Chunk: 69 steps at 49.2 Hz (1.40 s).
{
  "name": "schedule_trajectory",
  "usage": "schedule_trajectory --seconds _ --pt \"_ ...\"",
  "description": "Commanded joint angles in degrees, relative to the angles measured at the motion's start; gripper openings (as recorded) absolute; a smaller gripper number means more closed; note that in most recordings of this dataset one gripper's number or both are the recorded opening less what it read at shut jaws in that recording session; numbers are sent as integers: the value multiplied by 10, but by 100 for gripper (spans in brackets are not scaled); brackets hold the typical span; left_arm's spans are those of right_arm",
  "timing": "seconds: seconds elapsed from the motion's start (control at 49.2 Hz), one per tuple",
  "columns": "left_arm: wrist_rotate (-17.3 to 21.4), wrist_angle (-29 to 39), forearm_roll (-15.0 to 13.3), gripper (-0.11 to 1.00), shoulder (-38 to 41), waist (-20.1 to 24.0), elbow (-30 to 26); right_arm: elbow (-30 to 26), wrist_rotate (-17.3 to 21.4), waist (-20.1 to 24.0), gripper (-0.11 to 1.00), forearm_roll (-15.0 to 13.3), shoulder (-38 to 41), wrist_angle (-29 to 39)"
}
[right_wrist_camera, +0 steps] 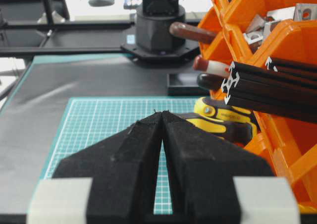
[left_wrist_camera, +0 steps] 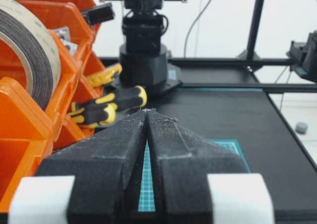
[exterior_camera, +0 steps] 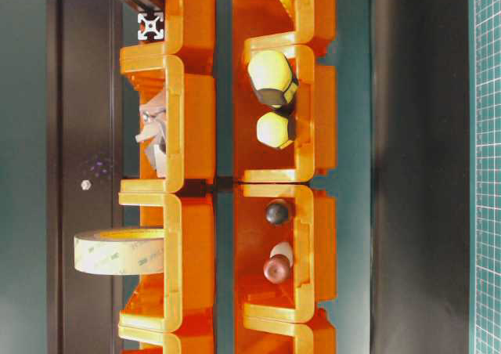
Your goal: Pick screwdriver from container rack with right arm.
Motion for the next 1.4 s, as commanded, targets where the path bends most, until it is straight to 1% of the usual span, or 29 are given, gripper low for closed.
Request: schedule_trajectory --seconds 0.0,0.061,0.102,0.224,0.366,0.488,0.549,0.61,0.712,0.773,0.894,0.976,1.037,1.098,1.199,1.24,1.321,1.342,1.382 --pt "-14 4 17 6 4 -18 -24 -11 4 6 2 4 1 -5" --pt "-26 21 17 4 4 -18 -38 -18 4 11 2 3 -5 7" --pt "-33 38 18 0 0 -19 -46 -26 7 17 2 4 -11 30" --pt "-39 87 18 0 -9 -22 -69 -62 18 39 2 4 -20 106" --pt "-39 117 18 0 -17 -26 -84 -147 43 82 2 2 -7 216" --pt "-39 125 18 0 -25 -26 -89 -220 43 101 2 -4 30 316" --pt "-42 126 18 0 -26 -26 -89 -251 43 112 2 -15 55 354" --pt "-44 126 18 0 -27 -28 -89 -282 43 121 2 -33 83 385" --pt "-44 126 18 0 -27 -34 -90 -331 44 140 2 -75 128 422" --pt "-45 127 18 0 -27 -35 -90 -358 44 155 2 -106 156 448" --pt "-45 132 18 0 -25 -37 -89 -388 53 180 2 -170 200 497" --pt "-45 133 18 0 -25 -37 -89 -403 73 198 2 -211 229 533" --pt "-45 133 18 0 -25 -37 -89 -412 99 216 2 -250 249 563" --pt "-46 134 18 0 -25 -38 -88 -423 133 242 2 -309 270 603" --pt "-46 134 18 0 -23 -41 -88 -437 200 296 2 -432 310 693" --pt "-46 133 18 0 -20 -44 -88 -438 234 316 2 -482 327 739" --pt "-46 133 18 0 -16 -46 -87 -433 305 358 2 -567 360 824" --pt "-46 133 18 0 -16 -46 -87 -430 330 373 2 -594 373 851" --pt "-46 133 18 0 -15 -46 -87 -425 361 393 2 -628 389 880"
